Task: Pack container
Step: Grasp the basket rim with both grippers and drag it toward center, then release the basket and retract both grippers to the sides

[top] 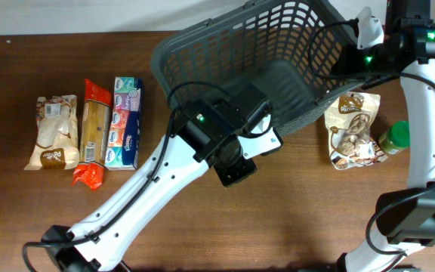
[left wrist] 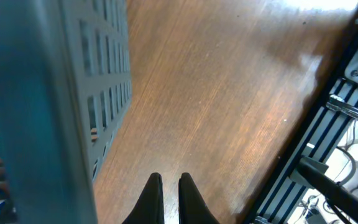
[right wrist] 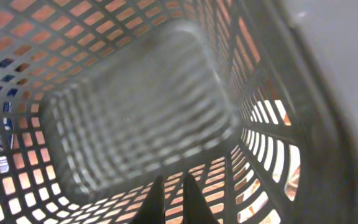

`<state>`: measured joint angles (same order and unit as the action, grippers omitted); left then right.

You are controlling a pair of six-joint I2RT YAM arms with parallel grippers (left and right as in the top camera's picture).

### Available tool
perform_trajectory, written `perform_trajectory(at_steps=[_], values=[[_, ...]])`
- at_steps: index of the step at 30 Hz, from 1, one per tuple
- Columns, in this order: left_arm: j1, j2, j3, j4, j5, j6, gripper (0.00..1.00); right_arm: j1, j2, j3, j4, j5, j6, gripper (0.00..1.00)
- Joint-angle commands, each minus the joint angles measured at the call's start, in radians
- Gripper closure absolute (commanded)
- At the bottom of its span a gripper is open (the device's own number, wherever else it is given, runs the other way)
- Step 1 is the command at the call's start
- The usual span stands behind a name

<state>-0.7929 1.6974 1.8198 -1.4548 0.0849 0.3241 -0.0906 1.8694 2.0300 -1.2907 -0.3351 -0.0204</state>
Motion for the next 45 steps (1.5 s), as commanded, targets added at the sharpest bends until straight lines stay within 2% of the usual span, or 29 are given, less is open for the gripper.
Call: perform_trajectory(at_steps=[1,13,25,39,45], values=[[0.048,0.008,0.013,0.003,-0.042,0.013,0.98,0.006,0.003,0.01,-0.028,0.002,-0.005,0.96],[0.19,0.008,0.013,0.003,-0.073,0.014,0.98,0.024,0.003,0.01,-0.072,0.002,-0.006,0.96],[0.3,0.008,0.013,0.005,-0.082,0.015,0.98,0.135,0.003,0.01,-0.098,0.038,-0.024,0.96],[0.397,0.008,0.013,0.074,-0.082,0.03,0.98,0.136,0.001,0.01,-0.146,0.06,-0.025,0.96],[0.4,0.008,0.013,-0.023,-0.085,0.029,0.98,0.136,-0.016,0.019,-0.072,0.055,-0.025,0.96]])
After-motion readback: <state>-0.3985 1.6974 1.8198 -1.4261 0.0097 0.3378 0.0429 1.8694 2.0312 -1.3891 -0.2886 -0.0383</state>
